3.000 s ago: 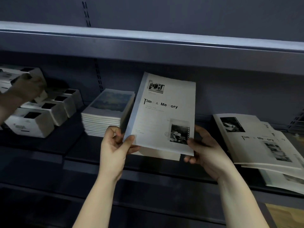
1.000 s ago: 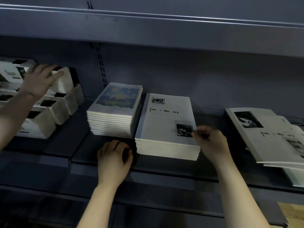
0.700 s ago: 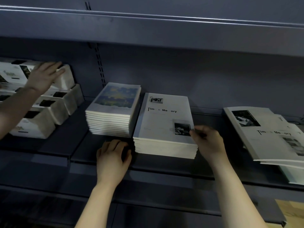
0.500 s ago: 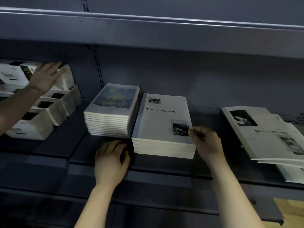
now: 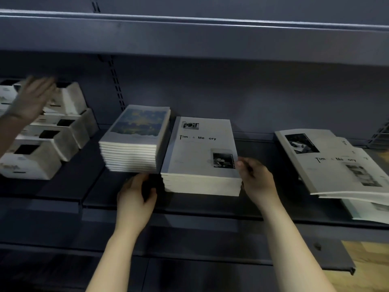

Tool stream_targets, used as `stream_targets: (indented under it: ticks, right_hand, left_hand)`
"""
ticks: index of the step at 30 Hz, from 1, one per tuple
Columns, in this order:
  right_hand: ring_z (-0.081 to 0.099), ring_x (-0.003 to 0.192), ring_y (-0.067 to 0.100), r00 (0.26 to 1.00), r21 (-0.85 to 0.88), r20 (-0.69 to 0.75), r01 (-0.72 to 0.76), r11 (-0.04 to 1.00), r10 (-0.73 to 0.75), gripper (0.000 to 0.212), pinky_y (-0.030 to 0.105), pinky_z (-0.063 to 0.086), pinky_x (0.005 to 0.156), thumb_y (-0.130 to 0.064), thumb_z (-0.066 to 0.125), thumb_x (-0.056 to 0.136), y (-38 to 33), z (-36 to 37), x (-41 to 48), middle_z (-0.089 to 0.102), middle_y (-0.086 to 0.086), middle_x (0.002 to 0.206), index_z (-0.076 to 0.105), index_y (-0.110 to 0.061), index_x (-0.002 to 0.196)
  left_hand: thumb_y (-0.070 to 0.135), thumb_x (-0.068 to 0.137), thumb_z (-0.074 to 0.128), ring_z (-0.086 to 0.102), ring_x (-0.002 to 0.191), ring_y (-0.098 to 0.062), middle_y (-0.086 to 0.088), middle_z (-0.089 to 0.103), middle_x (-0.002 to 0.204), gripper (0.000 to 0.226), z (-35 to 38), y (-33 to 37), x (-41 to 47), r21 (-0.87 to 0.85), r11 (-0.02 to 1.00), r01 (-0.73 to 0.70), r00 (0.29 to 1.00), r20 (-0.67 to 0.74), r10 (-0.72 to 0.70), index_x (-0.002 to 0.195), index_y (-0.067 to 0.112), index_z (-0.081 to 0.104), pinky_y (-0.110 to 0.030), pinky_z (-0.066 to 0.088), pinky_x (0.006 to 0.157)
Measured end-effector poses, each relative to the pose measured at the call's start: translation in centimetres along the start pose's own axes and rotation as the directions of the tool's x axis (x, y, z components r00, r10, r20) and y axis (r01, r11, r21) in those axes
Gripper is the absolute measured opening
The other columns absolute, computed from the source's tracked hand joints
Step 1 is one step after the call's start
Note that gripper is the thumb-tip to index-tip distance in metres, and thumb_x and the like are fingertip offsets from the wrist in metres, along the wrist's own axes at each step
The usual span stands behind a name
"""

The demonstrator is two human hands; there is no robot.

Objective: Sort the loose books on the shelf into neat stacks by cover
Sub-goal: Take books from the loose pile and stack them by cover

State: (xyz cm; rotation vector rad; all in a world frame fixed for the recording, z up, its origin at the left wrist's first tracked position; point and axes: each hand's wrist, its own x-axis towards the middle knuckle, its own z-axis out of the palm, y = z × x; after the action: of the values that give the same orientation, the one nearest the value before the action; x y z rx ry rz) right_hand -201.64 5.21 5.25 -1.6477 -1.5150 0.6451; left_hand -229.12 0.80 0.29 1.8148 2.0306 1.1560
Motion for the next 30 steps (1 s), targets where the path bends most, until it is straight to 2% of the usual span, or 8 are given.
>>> stream_targets:
  ticks: [2, 8, 13, 16, 21, 24, 26, 30]
  right_hand:
    - [0.064, 0.088, 0.016, 1.000, 0.019, 0.024, -0.019, 1.000, 0.019, 0.024, 0.027, 0.047, 0.073, -0.037, 0.045, 0.099, 0.7, -0.9, -0.1, 0.066, -0.005, 0.093, 0.064, -0.024, 0.106]
    - [0.065, 0.073, 0.009, 0.999, 0.058, 0.044, -0.033, 0.998, 0.030, 0.017, 0.023, 0.050, 0.064, -0.028, 0.057, 0.094, 2.8, -6.4, -0.6, 0.067, -0.009, 0.089, 0.067, -0.028, 0.107]
    - [0.067, 0.077, 0.020, 0.999, -0.082, -0.040, -0.015, 0.996, 0.012, 0.014, 0.032, 0.055, 0.075, -0.025, 0.060, 0.091, 5.2, -12.8, 0.1, 0.067, -0.004, 0.086, 0.069, -0.026, 0.102]
    - [0.063, 0.079, 0.022, 0.991, -0.192, -0.129, -0.043, 0.981, 0.018, 0.016, 0.028, 0.046, 0.072, -0.023, 0.061, 0.090, 7.2, -16.6, 0.7, 0.066, 0.001, 0.083, 0.071, -0.018, 0.102]
    - [0.062, 0.100, 0.034, 0.965, -0.392, -0.262, -0.111, 0.913, 0.005, 0.029, 0.033, 0.045, 0.081, -0.030, 0.064, 0.088, 11.5, -22.0, 1.7, 0.070, 0.016, 0.103, 0.073, -0.008, 0.105]
    - [0.057, 0.107, 0.037, 0.961, -0.472, -0.228, -0.247, 0.846, 0.153, 0.043, 0.039, 0.047, 0.084, -0.047, 0.059, 0.089, 13.7, -25.0, 2.7, 0.066, 0.018, 0.110, 0.071, -0.009, 0.106]
    - [0.061, 0.098, 0.035, 0.945, -0.466, -0.176, -0.326, 0.822, 0.275, 0.055, 0.039, 0.051, 0.078, -0.059, 0.055, 0.086, 14.8, -26.1, 3.4, 0.066, 0.016, 0.106, 0.067, -0.009, 0.105]
    - [0.065, 0.082, 0.032, 0.953, -0.449, -0.103, -0.299, 0.842, 0.284, 0.061, 0.043, 0.055, 0.071, -0.063, 0.055, 0.081, 15.7, -26.3, 4.0, 0.068, 0.018, 0.090, 0.067, -0.004, 0.090]
  left_hand:
    - [0.010, 0.087, 0.061, 0.051, 0.107, -0.017, -0.002, 0.054, 0.120, 0.042, -0.8, 1.8, -0.4, -0.120, 0.992, 0.044, 0.997, -0.060, -0.051, 0.128, 0.014, 0.054, -0.034, 0.044, 0.088]
    - [0.005, 0.080, 0.064, 0.052, 0.098, -0.016, -0.003, 0.055, 0.113, 0.042, 0.1, 9.5, -1.0, -0.044, 0.987, -0.152, 0.975, -0.172, 0.142, 0.120, 0.013, 0.058, -0.029, 0.041, 0.080]
    - [0.022, 0.084, 0.058, 0.050, 0.113, -0.021, -0.001, 0.056, 0.120, 0.035, 3.9, 15.8, -1.9, 0.003, 0.957, -0.290, 0.953, -0.091, 0.289, 0.119, 0.018, 0.058, -0.044, 0.046, 0.091]
    - [0.032, 0.083, 0.049, 0.050, 0.113, -0.022, -0.001, 0.056, 0.120, 0.038, 6.7, 18.6, -2.7, 0.064, 0.936, -0.347, 0.937, -0.018, 0.348, 0.117, 0.019, 0.059, -0.046, 0.044, 0.091]
    - [0.034, 0.084, 0.046, 0.054, 0.106, -0.024, -0.002, 0.058, 0.118, 0.039, 11.0, 21.7, -4.2, 0.074, 0.921, -0.382, 0.924, 0.056, 0.378, 0.114, 0.017, 0.063, -0.044, 0.045, 0.088]
    - [0.034, 0.084, 0.045, 0.054, 0.104, -0.024, -0.001, 0.058, 0.118, 0.039, 13.1, 23.0, -4.9, 0.096, 0.919, -0.382, 0.923, 0.080, 0.376, 0.113, 0.018, 0.064, -0.044, 0.046, 0.087]
    - [0.033, 0.084, 0.047, 0.055, 0.102, -0.025, -0.001, 0.058, 0.117, 0.036, 14.2, 23.6, -5.4, 0.126, 0.920, -0.371, 0.927, 0.102, 0.360, 0.112, 0.019, 0.064, -0.039, 0.045, 0.085]
    - [0.037, 0.085, 0.041, 0.056, 0.100, -0.024, 0.000, 0.056, 0.117, 0.039, 16.1, 24.2, -6.1, 0.161, 0.927, -0.340, 0.937, 0.144, 0.318, 0.113, 0.021, 0.061, -0.039, 0.048, 0.083]
